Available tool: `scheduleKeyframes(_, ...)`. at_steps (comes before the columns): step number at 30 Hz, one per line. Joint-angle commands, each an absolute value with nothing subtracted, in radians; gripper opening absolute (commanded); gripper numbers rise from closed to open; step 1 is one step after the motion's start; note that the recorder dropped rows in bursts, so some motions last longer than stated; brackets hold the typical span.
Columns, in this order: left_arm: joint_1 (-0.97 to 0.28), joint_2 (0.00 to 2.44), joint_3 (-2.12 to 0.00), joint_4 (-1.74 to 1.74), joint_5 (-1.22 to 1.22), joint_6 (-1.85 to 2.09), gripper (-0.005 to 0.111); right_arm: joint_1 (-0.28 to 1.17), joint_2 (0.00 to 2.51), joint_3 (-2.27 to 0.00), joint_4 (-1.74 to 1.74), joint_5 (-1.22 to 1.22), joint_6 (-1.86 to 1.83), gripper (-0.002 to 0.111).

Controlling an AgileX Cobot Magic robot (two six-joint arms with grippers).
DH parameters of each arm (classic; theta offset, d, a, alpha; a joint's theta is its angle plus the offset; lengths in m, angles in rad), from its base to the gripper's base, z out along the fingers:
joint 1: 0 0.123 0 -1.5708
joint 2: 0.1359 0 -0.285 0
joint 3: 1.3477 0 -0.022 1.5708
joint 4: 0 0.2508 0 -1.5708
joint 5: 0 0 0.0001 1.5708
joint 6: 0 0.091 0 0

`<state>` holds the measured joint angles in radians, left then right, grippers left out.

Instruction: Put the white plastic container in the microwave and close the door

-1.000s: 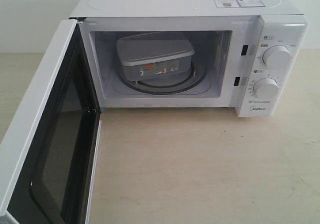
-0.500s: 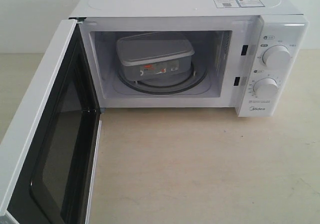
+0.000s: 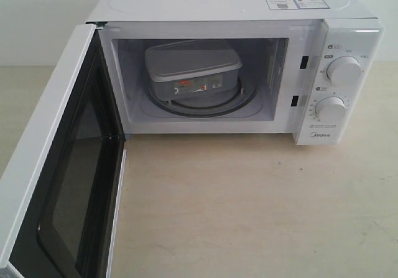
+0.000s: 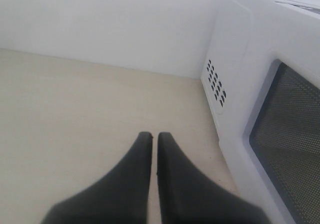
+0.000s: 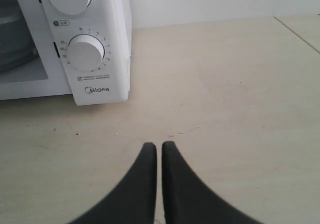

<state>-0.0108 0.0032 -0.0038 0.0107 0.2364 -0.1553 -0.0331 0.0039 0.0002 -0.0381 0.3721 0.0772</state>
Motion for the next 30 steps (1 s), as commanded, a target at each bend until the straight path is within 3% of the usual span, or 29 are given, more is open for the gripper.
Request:
scheduleKeyframes(1,-0.010,0.000,0.000,0.015,0.234,-0.163,0.004,-0.038,0.000,0.000,-0.041,0.362,0.068,0.001)
scheduleKeyframes(18,-0.010,0.000,-0.013,0.050,0.236,-0.162,0.004,-0.038,0.000,0.000,-0.038,0.362,0.068,0.001)
scheduleKeyframes(25,-0.010,0.000,-0.255,0.059,0.352,-0.238,0.004,-0.038,0.000,0.000,-0.038,0.362,0.068,0.001)
scheduleKeyframes(30,-0.010,0.053,-0.567,0.066,0.631,-0.291,0.004,-0.038,0.000,0.000,-0.038,0.362,0.068,0.001)
